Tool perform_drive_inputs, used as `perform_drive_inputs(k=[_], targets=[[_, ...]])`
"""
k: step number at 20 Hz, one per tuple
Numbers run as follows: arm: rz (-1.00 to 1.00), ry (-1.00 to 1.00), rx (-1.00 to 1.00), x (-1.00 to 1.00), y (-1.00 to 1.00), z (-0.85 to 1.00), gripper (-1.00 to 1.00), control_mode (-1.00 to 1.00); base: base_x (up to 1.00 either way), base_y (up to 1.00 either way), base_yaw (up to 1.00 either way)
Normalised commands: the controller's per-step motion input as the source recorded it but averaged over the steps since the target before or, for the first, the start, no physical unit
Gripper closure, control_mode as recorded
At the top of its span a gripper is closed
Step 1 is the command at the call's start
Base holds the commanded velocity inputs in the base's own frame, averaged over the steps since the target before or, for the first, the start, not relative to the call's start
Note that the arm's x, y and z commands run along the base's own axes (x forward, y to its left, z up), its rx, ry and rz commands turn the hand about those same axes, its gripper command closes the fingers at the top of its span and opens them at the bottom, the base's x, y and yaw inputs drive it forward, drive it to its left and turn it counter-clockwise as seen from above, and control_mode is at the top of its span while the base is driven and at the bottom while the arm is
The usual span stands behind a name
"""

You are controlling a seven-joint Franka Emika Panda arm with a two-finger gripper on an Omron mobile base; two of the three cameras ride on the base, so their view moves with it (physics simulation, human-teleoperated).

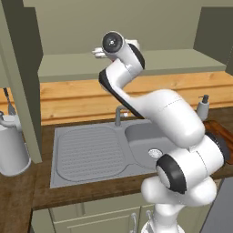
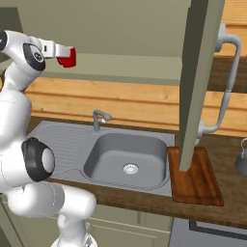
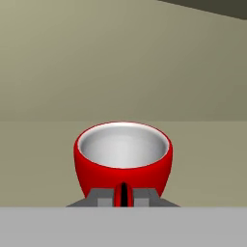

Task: Pick the kettle from the counter and place it on the tray. Then pick the mug from the cabinet and place it on the tray. Then close the cabinet doors.

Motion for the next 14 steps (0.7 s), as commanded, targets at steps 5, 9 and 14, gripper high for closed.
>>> perform_drive_inputs(k=[5,9,14], targets=[[0.03,0.00,0.00,-0.97,-0.16,0.27,1.00,-1.00,0.00,0.00,0.00],[0.11,0.00,0.03,-0.99,-0.42,0.13,1.00,-1.00,0.00,0.00,0.00],[0.15,-0.01,0.03,-0.99,-0.48,-0.04,1.00,-1.00,0.00,0.00,0.00]])
